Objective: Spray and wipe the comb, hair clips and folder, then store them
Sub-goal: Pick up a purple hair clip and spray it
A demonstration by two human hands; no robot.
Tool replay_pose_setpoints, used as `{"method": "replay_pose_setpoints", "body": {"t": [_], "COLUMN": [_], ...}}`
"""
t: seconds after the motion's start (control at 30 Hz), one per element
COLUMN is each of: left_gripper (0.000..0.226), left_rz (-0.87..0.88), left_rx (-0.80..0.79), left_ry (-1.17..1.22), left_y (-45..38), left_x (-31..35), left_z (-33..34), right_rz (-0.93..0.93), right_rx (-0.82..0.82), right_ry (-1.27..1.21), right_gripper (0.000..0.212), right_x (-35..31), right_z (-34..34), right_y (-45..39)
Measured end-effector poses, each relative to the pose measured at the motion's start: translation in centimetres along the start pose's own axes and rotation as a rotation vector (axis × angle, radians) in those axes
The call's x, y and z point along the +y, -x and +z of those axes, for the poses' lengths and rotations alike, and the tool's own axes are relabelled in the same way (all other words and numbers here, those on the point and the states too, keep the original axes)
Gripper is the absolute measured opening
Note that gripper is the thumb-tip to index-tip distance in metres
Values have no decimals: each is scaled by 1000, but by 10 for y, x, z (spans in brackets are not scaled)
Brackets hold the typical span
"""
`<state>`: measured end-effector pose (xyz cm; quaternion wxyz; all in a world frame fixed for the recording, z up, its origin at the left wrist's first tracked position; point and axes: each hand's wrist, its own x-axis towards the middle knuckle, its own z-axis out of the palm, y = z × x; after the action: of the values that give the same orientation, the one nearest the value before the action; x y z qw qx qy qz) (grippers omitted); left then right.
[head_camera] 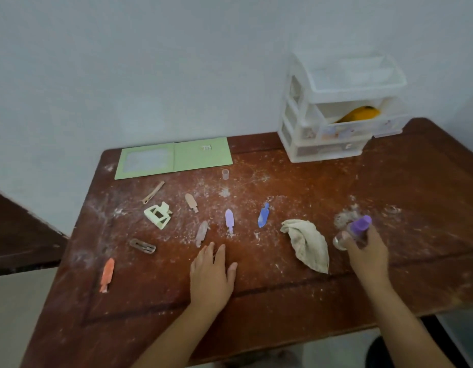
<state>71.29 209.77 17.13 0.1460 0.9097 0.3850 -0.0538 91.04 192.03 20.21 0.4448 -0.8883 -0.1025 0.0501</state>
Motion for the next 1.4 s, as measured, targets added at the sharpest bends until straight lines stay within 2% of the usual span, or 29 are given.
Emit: {"method": "replay_pose_setpoints", "body": {"t": [0.1,0.2,0.37,0.43,0.53,0.6,0.7,0.73,0.77,0.83,1.03,1.1,1.17,1.27,1.33,1.4], "left_gripper": [50,52,52,49,35,23,11,13,25,35,3,5,14,31,18,33], "left_rz": [80,43,106,116,109,85,-73,-144,-208,-312,-423,-462,-477,-377,-287,-253], "left_rx": [116,74,-23,-28,38,46,-49,-101,-157,-201,-26,-5,16,6,12,-16], "left_ry": [10,59,-182,-151,69,331,727,865,997,1123,1078,1060,1047,853,741,701], "left_y": [-26,-55,-73,-78,-79,-72,-47,-38,-30,-13,26,35,42,51,56,58], "left_x": [6,17,20,15,6,2,-6,-9,-13,-21,-52,-59,-62,-64,-65,-68], "left_z": [-21,-29,-28,-22,-22,-24,-36,-39,-40,-39,-22,-19,-18,-16,-17,-16], "right_rz": [-113,-218,-272,-282,-228,-210,-166,-158,-169,-181,-167,-174,-184,-192,-258,-347], "right_rx": [26,-73,-143,-201,-282,-273,-336,-377,-419,-456,-477,-485,-445,-359,-310,-272], "right_ry": [-6,-12,-120,-156,-143,-169,-246,-275,-298,-302,-276,-251,-184,-104,-112,-107], "right_gripper": [22,11,23,32,64,73,72,71,70,65,64,59,68,75,70,65], "right_x": [-11,-23,-40,-45,-42,-41,-46,-46,-46,-45,-50,-50,-50,-48,-49,-48], "right_z": [-1,5,20,23,31,37,45,49,55,68,104,112,118,124,126,128], "right_y": [16,27,44,51,56,59,69,73,76,81,105,111,114,118,122,125]}}
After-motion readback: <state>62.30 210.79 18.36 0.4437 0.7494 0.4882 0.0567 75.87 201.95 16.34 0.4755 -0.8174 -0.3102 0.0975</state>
